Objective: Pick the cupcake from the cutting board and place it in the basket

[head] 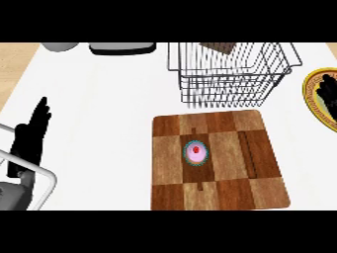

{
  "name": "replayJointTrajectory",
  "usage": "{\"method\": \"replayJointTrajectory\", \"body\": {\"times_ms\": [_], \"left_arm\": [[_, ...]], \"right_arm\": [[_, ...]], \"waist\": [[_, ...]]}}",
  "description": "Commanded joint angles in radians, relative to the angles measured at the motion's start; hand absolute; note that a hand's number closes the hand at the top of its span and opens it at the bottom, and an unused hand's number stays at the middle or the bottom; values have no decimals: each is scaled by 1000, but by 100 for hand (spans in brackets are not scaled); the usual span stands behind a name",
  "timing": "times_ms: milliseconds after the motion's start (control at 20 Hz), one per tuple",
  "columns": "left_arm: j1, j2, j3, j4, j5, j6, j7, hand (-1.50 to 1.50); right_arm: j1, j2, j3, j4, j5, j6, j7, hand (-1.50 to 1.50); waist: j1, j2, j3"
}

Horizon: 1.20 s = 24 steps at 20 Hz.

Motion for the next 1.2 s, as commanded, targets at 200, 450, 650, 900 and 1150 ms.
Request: {"method": "replayJointTrajectory", "body": {"times_ms": [200, 450, 650, 900, 1150], "left_arm": [[81, -59, -83, 15, 74, -116, 117, 0], [130, -93, -146, 7, 90, -164, 154, 0], [132, -124, -104, 45, 55, -172, 132, 0], [200, -141, -86, 68, 37, -166, 87, 0], [228, -112, -32, 38, 42, -176, 108, 0]], "right_arm": [[-193, 345, 78, 18, -60, -229, 56, 150], [-323, 542, 376, 163, 217, -366, 51, 150], [-416, 554, 469, 302, 384, -579, 194, -150], [-507, 436, 481, 412, 664, -574, 509, -150], [-650, 308, 498, 377, 784, -339, 807, -150]], "waist": [[51, 31, -51], [87, 30, -54], [69, 30, -56], [12, 7, -67], [-33, -14, -64]]}}
